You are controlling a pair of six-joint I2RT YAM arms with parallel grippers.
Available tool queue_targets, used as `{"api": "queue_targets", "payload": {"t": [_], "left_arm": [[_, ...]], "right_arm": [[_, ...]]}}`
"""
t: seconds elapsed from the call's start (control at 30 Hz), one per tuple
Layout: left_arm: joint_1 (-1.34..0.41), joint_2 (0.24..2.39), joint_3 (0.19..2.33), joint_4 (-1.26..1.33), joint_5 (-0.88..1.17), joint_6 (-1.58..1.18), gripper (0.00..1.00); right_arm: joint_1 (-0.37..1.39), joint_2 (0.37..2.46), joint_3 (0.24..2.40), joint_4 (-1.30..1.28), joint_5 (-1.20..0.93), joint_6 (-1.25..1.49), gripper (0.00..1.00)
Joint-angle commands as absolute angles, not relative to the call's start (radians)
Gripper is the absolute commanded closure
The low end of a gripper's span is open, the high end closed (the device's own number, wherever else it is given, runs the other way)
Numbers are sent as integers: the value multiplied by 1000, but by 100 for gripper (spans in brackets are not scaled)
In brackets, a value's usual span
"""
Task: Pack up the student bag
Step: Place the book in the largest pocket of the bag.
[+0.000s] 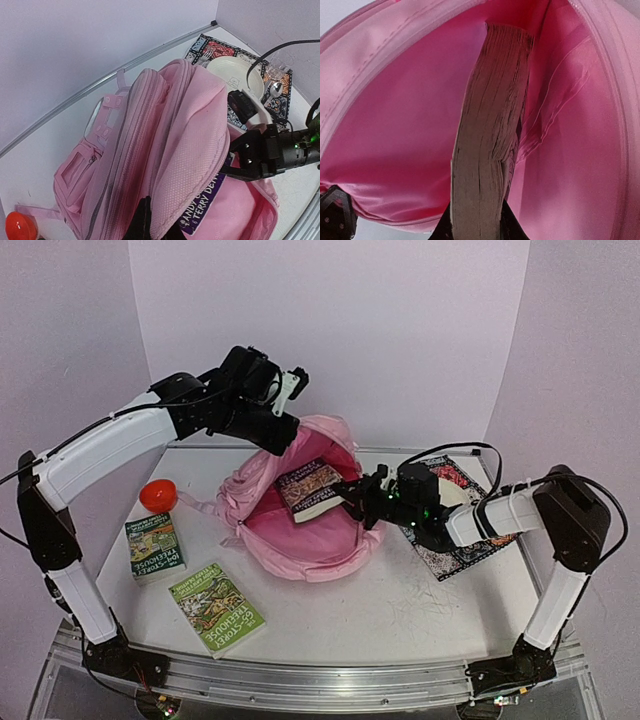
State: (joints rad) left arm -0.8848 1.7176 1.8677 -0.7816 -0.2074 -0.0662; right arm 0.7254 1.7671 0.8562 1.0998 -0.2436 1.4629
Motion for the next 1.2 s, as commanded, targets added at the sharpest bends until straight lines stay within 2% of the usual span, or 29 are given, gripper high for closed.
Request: {"api": "queue_targets", "payload": {"t": [0.0,0.47,0.97,1.1,1.17], "left_arm": [[-896,1609,1892,-611,-156,-112,100],[-900,1569,1864,-554,49,-138,100],[-902,1504,1770,-500,112,-124,100],[-900,1487,1708,-476,92,-85,100],[-900,1481,1672,-468,42,-74,100]], "right_arm": [[734,1795,940,1223,-213,1496,100],[753,1950,1038,1170,-188,1537,100],[761,2090,1133,1097,-159,1593,100],[761,2116,1148,1071,-157,1597,88],[761,2115,1152,1051,-163,1585,76]]}}
